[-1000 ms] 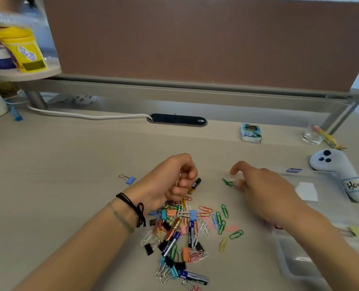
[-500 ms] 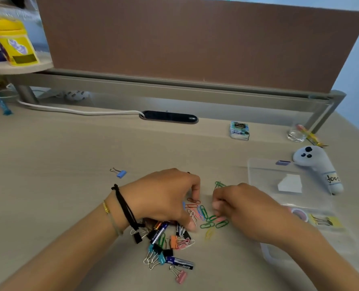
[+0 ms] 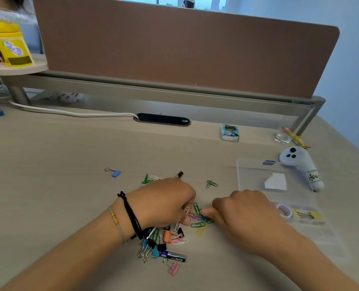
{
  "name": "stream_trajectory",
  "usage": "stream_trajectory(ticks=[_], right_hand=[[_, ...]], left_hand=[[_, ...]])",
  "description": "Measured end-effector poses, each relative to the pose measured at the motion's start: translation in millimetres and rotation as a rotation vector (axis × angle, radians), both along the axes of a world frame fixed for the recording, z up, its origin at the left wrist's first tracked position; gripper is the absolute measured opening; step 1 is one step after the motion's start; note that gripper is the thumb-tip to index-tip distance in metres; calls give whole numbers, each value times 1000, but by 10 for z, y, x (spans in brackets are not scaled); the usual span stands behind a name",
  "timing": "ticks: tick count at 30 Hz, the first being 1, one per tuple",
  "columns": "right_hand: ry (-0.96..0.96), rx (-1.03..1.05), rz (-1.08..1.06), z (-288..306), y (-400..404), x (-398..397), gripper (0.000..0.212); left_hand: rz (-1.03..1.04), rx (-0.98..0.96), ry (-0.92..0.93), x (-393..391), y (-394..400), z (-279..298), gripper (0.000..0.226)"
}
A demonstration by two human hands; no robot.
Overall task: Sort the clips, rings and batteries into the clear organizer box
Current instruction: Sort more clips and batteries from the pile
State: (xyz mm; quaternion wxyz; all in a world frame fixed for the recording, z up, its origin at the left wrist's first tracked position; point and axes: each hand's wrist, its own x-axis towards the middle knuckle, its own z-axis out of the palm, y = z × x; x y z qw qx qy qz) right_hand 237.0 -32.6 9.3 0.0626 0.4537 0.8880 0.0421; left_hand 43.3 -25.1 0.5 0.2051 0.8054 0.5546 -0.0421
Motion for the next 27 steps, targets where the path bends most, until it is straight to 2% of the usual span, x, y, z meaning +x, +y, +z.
stream_trajectory(ticks=[4, 8, 10, 12, 14, 16, 18, 21, 24, 27], right_hand=[[31, -44, 17, -12, 30, 35, 42], [49, -82, 28, -21, 16, 71, 34], [9, -45, 82, -42, 2, 73, 31], [-45, 18, 145, -76, -23, 25, 25], [-116, 134, 239, -108, -40, -19, 29], [-207, 214, 253, -90, -41, -46, 38], [-232, 256, 270, -112, -31, -65, 38], [-251, 282, 307, -137, -2, -58, 34], [-181, 318, 343, -165, 22, -60, 13], [-158, 279, 335, -152, 45, -62, 12]], left_hand=[[-21, -19, 36, -19, 12, 17, 21], [17, -77, -102, -108, 62, 95, 18], [36, -190, -299, -156, 90, 132, 23], [71, -438, -657, -204, 117, 130, 27], [93, -616, -957, -259, 157, 64, 26], [119, -710, -1148, -297, 201, -26, 26], [153, -797, -1295, -326, 227, -85, 26], [160, -852, -1470, -359, 262, -131, 22], [181, -850, -1661, -440, 284, -159, 22], [208, -790, -1827, -535, 309, -160, 27]])
